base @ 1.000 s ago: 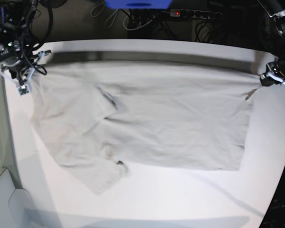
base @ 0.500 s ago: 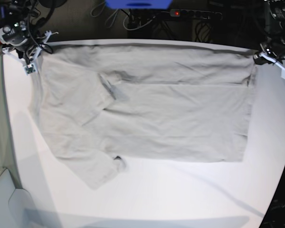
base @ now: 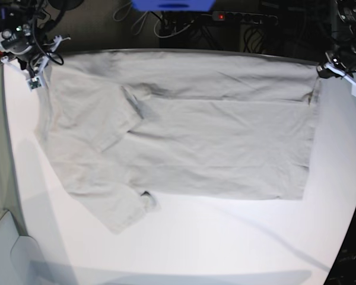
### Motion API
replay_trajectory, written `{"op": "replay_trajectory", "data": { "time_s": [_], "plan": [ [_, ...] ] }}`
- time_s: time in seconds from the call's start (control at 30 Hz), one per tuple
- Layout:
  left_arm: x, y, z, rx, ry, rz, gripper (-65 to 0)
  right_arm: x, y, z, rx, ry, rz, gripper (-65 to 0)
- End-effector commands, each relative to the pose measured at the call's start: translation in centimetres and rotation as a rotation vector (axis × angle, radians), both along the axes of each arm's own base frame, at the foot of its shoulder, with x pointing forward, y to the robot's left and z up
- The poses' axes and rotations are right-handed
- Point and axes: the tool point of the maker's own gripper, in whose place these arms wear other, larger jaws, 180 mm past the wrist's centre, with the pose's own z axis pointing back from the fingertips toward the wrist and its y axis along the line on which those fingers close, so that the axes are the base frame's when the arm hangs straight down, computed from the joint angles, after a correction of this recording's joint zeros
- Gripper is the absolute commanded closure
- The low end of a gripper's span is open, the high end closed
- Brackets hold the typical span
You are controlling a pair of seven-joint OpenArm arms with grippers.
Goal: Layout the t-shirt on the table in an organized manner, then fold the t-shirt properly
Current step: 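Lift the shirt with both grippers and drag it away from the hem, then release the shirt and move both grippers to the hem edge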
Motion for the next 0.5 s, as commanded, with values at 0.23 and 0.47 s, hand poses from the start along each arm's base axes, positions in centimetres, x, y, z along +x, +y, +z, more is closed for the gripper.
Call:
{"op": "replay_trajectory", "data": {
  "time_s": [0.23, 0.47],
  "plan": [
    [0.5, 0.9, 1.1, 0.025, -0.023, 0.002, -27.9, 0.1, -0.6, 0.7, -0.021, -0.019, -0.003, -17.9],
    [-0.4, 1.8, 1.2, 0.04, -0.015, 0.017, -41.2, -0.9, -3.5, 1.7, -0.068, -0.029, -0.083, -26.4]
  ]
}}
